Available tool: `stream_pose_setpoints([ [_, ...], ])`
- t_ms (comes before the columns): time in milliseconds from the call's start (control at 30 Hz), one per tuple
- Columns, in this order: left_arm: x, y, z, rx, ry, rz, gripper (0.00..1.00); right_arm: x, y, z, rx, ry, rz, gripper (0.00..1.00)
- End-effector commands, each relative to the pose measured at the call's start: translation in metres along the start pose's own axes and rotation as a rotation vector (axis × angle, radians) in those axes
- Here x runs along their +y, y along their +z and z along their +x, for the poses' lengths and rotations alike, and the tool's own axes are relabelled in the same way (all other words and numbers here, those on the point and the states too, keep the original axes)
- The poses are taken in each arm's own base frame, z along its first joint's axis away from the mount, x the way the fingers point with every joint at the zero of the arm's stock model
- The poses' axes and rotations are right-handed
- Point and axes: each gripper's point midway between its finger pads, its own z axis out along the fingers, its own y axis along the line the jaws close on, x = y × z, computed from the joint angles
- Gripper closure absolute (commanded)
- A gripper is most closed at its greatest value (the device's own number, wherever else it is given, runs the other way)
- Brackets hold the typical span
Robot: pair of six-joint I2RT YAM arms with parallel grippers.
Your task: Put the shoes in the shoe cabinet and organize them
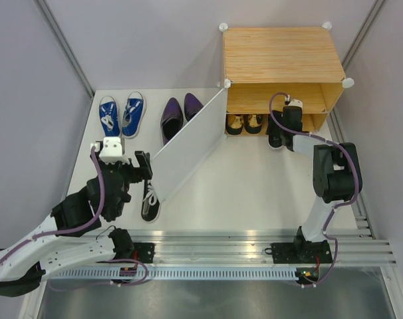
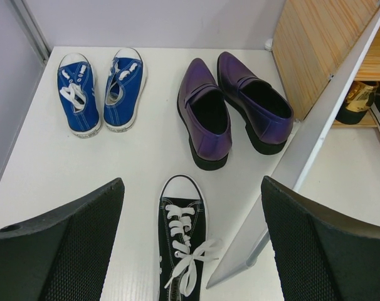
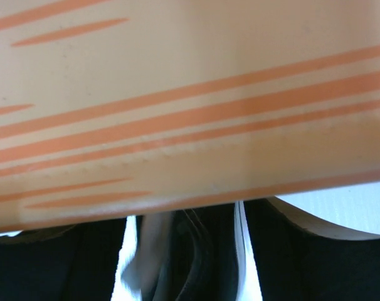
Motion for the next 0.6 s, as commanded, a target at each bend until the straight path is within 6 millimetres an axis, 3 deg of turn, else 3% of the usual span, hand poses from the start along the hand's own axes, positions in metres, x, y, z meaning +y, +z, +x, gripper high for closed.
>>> stream_pose_setpoints([
  [0,-0.004,0.002,-0.004,-0.009,0.014,0.017,0.08,0.002,0.006,-0.061,-0.213,0.090,0.026,0.22],
  [100,-0.005,0.002,-0.004,-0.009,0.012,0.018,0.08,0.000,0.003,-0.057,-0.208,0.097,0.031,0.15],
  [133,-0.005,0.002,-0.004,-0.009,0.012,0.018,0.08,-0.001,0.002,-0.057,-0.209,0.101,0.035,0.02],
  [333,-0.003,0.001,-0.005,-0.013,0.004,0.018,0.08,0.001,-0.011,-0.056,-0.214,0.108,0.011,0.02],
  [567,-0.002,0.000,-0.005,-0.015,-0.002,0.015,0.08,0.004,-0.044,-0.061,-0.231,0.126,-0.031,0.02],
])
